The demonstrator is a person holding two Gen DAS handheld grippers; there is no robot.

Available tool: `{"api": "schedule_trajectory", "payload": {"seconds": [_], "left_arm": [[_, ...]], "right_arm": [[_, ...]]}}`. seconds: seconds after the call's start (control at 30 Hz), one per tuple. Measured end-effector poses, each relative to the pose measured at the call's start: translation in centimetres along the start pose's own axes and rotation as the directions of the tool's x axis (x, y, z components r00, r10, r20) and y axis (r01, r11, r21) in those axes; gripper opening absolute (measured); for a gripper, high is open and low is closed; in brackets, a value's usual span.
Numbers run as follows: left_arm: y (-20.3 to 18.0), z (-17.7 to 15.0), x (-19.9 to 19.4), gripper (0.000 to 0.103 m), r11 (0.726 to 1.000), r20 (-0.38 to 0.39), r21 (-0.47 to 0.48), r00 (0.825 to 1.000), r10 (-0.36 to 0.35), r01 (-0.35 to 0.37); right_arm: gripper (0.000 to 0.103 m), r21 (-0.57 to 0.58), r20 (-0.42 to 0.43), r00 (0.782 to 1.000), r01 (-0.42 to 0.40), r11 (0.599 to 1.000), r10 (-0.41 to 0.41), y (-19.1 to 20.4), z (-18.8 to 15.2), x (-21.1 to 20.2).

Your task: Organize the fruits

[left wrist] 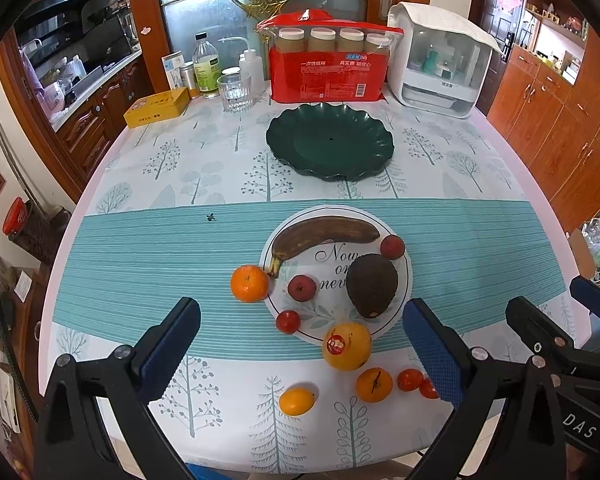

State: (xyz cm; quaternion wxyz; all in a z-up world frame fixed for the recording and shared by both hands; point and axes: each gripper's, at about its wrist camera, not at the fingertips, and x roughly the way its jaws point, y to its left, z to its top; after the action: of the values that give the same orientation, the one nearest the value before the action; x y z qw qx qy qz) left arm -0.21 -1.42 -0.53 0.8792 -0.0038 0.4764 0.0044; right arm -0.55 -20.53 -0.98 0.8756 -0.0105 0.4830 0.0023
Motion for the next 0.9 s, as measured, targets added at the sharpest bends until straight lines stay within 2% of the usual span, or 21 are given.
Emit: {"api": "schedule_trajectory", "payload": {"seconds": [0.9], "left_arm": [[0.17,-0.87,-0.61,0.101,1.0,0.005,-0.009,1.0,0.001,-0.001]], "right_arm": [[0.094,0.002,0.005,1.0,-0.011,1.0,0.011,0.46,-0.69,-0.54]]}}
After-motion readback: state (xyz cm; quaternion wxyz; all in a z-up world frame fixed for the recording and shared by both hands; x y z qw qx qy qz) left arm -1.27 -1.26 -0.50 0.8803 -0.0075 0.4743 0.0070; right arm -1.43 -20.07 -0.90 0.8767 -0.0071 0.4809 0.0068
